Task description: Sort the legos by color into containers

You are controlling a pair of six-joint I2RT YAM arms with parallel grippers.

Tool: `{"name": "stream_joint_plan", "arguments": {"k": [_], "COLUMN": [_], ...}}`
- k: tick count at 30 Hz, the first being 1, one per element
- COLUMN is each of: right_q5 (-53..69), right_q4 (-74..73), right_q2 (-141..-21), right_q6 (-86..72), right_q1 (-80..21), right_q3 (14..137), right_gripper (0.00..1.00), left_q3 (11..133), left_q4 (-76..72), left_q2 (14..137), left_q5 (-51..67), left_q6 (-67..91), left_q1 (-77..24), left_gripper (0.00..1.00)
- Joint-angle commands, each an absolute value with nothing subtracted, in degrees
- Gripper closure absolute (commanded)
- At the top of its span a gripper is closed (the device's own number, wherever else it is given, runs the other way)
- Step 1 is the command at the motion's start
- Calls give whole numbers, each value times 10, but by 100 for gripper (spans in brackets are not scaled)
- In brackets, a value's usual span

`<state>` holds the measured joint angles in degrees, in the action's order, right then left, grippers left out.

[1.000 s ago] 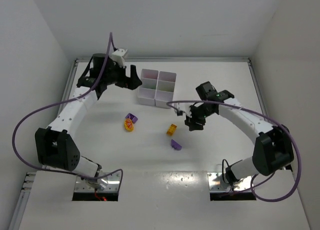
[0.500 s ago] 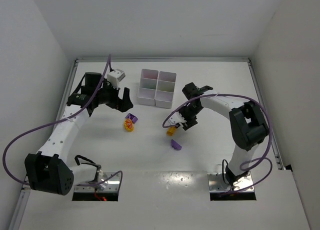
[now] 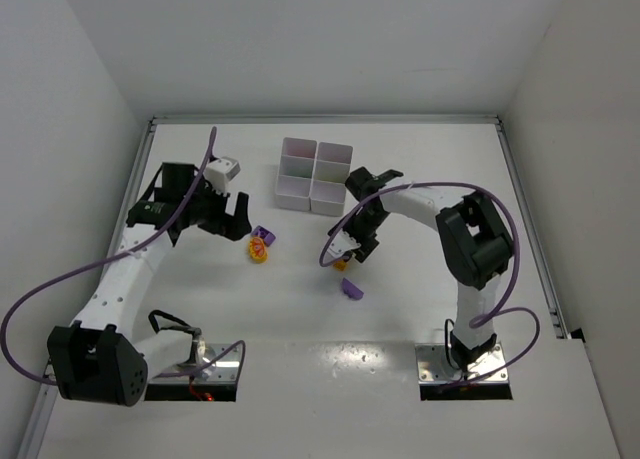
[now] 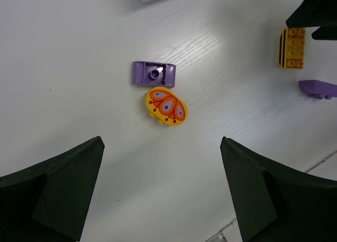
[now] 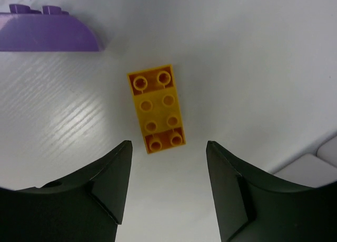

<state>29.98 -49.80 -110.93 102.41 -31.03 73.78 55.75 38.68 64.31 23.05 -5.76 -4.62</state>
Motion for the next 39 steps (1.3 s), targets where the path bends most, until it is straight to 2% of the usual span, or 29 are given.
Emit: {"name": "stream_joint_plan", "arguments": {"k": [1,10,12,16,19,21,23,27,29,32,34,39], "right_q5": [333,333,333,333,333,345,360,401,407,347,322,270], "right_q4": [-526,-536,-531,-520,-528,-535,-542,-510,-443,-335,-308,-291], "right_q2": [-1124,-1140,-1146,-1151,-1157,-1157,-1150,-1138,-1151,-1182,-1200,-1262], "right_q6": [1056,1062,1062,1056,1049,1028,1006,840,677,456,374,305], "right_q1": [-320,-337,-338,-338,-338,-338,-332,-332,-332,-332,-332,-344], "right_q3": [760,755,755,744,751,769,783,873,931,1003,1037,1134], "right_gripper": [41,41,47,52,66,79,86,95,97,97,97,97], "left_q3": [549,549,549,549,549,549,549,544,544,544,544,544], "left_q4": [399,410,410,410,410,410,410,410,410,399,387,375], "left_q2": [624,613,607,602,602,602,602,602,602,602,602,613], "left_q5": [220,203,198,192,192,192,192,192,192,173,165,149], "left_q6": [-69,-69,-69,-69,-69,-69,-69,-69,-69,-69,-62,-57], "left_q1": [-38,-33,-33,-27,-27,-27,-27,-27,-27,-27,-27,-27], "left_gripper": [0,0,0,0,0,0,0,0,0,0,0,0]}}
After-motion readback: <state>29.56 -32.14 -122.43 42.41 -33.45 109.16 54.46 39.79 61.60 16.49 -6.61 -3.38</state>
